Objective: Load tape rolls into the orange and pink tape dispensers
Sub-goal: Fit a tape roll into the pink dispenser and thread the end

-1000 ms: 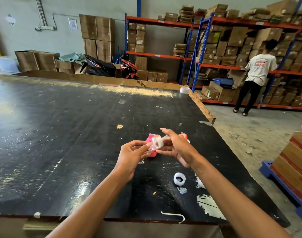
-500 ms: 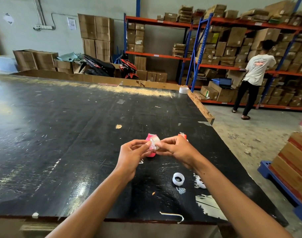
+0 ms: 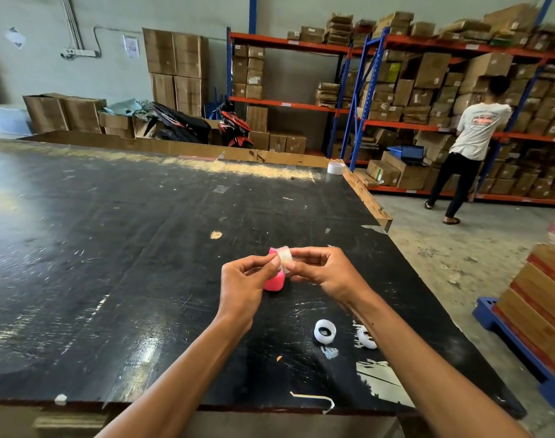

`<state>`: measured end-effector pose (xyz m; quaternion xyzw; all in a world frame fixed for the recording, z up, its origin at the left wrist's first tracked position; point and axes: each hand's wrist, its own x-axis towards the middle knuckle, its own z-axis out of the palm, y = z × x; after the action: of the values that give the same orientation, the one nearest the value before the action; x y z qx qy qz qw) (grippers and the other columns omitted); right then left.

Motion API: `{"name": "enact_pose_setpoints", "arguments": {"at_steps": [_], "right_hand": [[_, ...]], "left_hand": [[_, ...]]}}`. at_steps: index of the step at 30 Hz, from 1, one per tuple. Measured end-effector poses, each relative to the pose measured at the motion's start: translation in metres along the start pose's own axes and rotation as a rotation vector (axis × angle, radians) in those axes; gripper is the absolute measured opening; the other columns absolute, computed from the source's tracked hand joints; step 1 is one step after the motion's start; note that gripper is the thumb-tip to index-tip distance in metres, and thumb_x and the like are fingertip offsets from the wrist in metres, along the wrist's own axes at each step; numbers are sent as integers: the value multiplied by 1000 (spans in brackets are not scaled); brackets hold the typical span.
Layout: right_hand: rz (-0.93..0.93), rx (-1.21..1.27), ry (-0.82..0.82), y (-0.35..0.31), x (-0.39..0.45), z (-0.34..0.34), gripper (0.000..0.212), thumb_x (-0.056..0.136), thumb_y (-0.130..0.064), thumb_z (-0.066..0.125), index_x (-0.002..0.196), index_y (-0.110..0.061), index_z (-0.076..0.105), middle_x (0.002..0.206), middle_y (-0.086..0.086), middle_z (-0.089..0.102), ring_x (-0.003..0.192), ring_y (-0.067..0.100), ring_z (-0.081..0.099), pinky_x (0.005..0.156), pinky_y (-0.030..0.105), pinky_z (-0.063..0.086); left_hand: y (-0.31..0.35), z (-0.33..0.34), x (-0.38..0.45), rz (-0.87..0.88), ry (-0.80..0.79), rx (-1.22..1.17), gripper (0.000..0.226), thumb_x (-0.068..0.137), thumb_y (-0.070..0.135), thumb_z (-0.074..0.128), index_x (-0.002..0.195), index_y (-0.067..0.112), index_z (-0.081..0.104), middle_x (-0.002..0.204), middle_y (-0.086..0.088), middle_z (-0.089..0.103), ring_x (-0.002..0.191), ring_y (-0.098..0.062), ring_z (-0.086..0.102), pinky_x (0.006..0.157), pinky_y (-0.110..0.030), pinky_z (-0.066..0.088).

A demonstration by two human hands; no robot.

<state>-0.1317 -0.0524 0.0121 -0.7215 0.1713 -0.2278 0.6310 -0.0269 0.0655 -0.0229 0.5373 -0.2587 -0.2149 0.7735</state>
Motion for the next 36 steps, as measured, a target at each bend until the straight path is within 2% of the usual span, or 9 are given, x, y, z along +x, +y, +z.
{"name": "enact_pose_setpoints", "arguments": {"at_steps": [5, 8, 11, 16, 19, 23, 26, 29, 36], "right_hand": [[-42, 18, 51, 7, 1, 3, 36, 81, -4, 72, 115, 6, 64, 103, 31, 70, 88, 29, 71, 69, 21, 58], [-83, 32, 85, 14, 2, 10, 30, 84, -5, 69, 112, 6, 67, 98, 28, 72, 78, 19, 73, 69, 22, 59], [-124, 13, 84, 19, 4, 14, 21, 89, -10, 63, 108, -2, 71, 94, 17, 74, 78, 17, 73, 72, 21, 59], [-174, -66, 110, 24, 7, 21, 22, 93, -14, 59, 107, -3, 72, 98, 19, 75, 86, 21, 73, 81, 31, 60], [-202, -115, 152, 26, 9, 25, 22, 94, -21, 59, 107, -11, 73, 96, 14, 76, 87, 23, 74, 82, 39, 60], [-203, -41, 209, 26, 11, 28, 18, 90, -18, 64, 106, -11, 69, 95, 16, 75, 82, 25, 75, 75, 35, 61], [-181, 41, 212, 25, 12, 25, 28, 86, -11, 69, 110, 1, 64, 95, 22, 73, 80, 23, 74, 70, 29, 61], [-170, 67, 200, 25, 13, 22, 30, 85, -11, 70, 112, 2, 66, 93, 19, 74, 80, 21, 75, 70, 26, 60], [-186, 67, 194, 28, 15, 18, 20, 88, -9, 65, 107, -4, 71, 89, 7, 75, 81, 15, 74, 71, 23, 60]], "left_hand": [[-5, -1, 1, 1, -13, 6, 22, 84, 7, 72, 105, 2, 75, 95, -10, 79, 91, -16, 74, 80, -19, 56], [-4, 2, 2, 4, 2, 2, 24, 84, 3, 71, 108, -1, 72, 96, -12, 77, 87, -8, 74, 74, -14, 55], [-4, 5, 3, 0, 12, 12, 25, 86, 2, 69, 110, -1, 70, 101, -7, 74, 83, 0, 72, 71, -9, 52], [-3, 6, 4, 82, 52, 47, 19, 86, 0, 68, 92, 17, 74, 100, -8, 69, 85, -12, 70, 68, -11, 53], [-3, 9, 5, 124, 5, 98, 24, 90, 2, 64, 93, 24, 73, 100, -7, 66, 84, -10, 68, 67, -11, 52], [-5, 7, 7, 136, -3, 94, 24, 90, 0, 64, 101, 20, 72, 101, -7, 69, 81, -1, 70, 68, -12, 53], [-7, 3, 12, 134, 17, 108, 23, 87, 1, 67, 97, 20, 75, 103, -9, 74, 92, -11, 73, 79, -20, 56], [-12, 3, 16, 114, 14, 115, 19, 87, 1, 67, 101, 12, 75, 105, -13, 73, 98, -22, 72, 87, -28, 57], [-20, 6, 22, 115, -50, 140, 19, 90, 2, 64, 106, 4, 74, 109, -14, 71, 103, -23, 70, 89, -25, 55]]}}
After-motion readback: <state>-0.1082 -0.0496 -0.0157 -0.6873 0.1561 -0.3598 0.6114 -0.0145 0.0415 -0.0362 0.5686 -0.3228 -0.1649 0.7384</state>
